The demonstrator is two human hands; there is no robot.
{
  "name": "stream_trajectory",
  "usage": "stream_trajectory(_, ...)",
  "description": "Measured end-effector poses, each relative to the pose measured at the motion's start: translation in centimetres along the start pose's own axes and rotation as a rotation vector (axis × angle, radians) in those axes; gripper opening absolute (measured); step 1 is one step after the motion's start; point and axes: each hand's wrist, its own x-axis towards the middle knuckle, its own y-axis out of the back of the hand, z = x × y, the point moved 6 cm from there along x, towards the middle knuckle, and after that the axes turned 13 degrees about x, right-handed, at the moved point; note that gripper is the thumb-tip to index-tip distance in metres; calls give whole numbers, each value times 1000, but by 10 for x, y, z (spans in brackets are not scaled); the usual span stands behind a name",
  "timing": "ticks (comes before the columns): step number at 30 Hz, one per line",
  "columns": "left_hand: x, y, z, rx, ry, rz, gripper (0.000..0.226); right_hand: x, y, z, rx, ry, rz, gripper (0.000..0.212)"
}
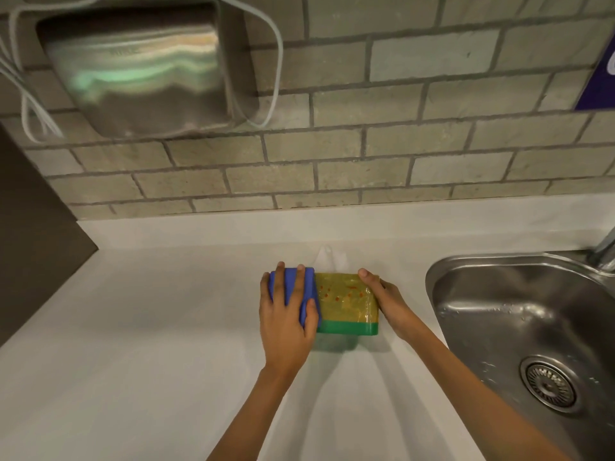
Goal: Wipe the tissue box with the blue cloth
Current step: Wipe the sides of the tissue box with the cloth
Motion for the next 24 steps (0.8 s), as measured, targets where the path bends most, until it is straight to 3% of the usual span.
stream_trajectory(2,-13,-3,-7,-76,-23,7,52,1,0,-1,-5,-6,-5,44)
stream_trajectory(7,-4,-8,-26,-411,298,-50,55,4,0,-2,-39,-10,-33,37)
stream_trajectory(10,25,-11,-28,-410,444,-56,49,4,0,-3,-48,-9,-37,42)
stream_trajectory(13,31,-10,-14,-250,384,-62,50,4,1,-2,-33,-7,-36,46)
stream_trajectory(20,-19,-1,-12,-145,-54,-22,49,5,4,0,-8,-18,-40,38)
stream_trajectory(22,-17,-1,-20,-188,-35,-37,50,6,4,0,-11,-21,-45,37)
stream_trajectory(24,-5,0,-17,-244,90,-43,52,7,5,0,-13,-32,-39,40)
